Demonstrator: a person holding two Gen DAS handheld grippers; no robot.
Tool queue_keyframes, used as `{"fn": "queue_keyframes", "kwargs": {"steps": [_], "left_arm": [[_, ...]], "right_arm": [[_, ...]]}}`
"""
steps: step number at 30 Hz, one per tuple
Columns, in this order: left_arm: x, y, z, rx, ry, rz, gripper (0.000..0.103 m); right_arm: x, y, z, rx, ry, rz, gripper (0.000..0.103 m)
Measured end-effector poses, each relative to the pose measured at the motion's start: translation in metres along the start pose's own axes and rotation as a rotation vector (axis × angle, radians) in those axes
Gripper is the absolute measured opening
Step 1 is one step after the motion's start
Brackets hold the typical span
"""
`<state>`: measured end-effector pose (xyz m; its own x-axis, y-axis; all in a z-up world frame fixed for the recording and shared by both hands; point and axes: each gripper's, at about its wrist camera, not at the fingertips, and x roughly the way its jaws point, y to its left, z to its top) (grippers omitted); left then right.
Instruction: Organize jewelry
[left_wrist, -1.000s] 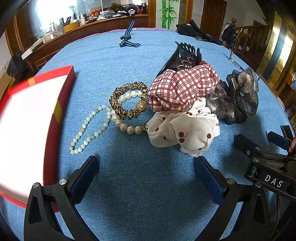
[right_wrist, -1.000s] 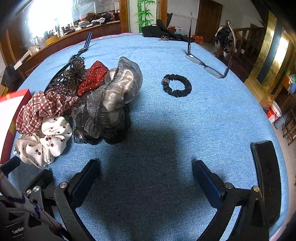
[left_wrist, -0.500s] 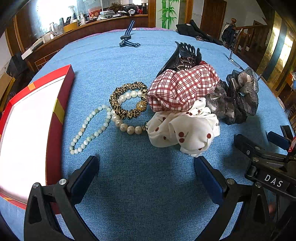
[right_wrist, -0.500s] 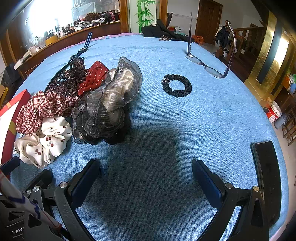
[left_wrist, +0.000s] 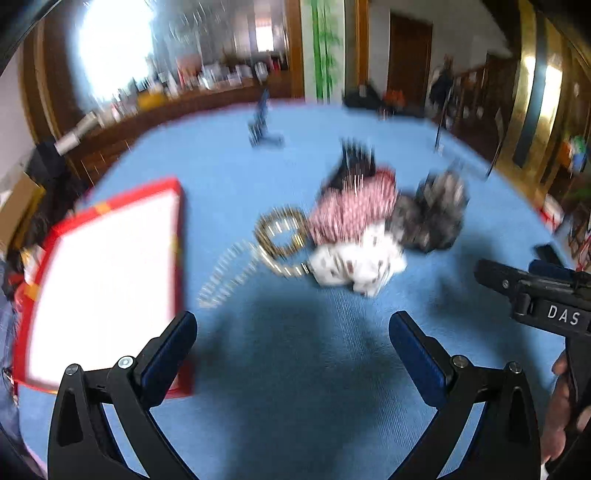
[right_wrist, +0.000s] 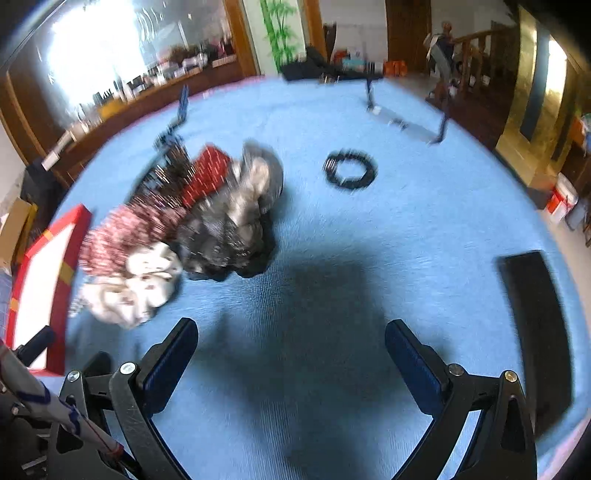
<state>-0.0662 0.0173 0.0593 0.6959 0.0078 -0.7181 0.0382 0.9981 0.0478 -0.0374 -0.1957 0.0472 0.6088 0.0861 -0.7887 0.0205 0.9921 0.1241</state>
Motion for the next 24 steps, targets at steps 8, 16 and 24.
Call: {"fn": "queue_keyframes", "kwargs": {"steps": [8,16,24], "left_arm": [[-0.094,0.017,0.008,0.003,-0.238,0.025,0.103],[-0.082,0.018,-0.003,-0.003,-0.179,0.031,0.103],[-0.078,0.018,-0.006,-0.001,-0.163,0.043,0.103]], "right_arm": [[-0.125,0.021,-0.011,-0.036,-0.284,0.027,0.103],[-0.121,0.038,-0.016,-0.069,-0.247,0.061,0.103],[-0.118,0.037,-0.018,-0.058,-0.24,0.067,0.103]]}}
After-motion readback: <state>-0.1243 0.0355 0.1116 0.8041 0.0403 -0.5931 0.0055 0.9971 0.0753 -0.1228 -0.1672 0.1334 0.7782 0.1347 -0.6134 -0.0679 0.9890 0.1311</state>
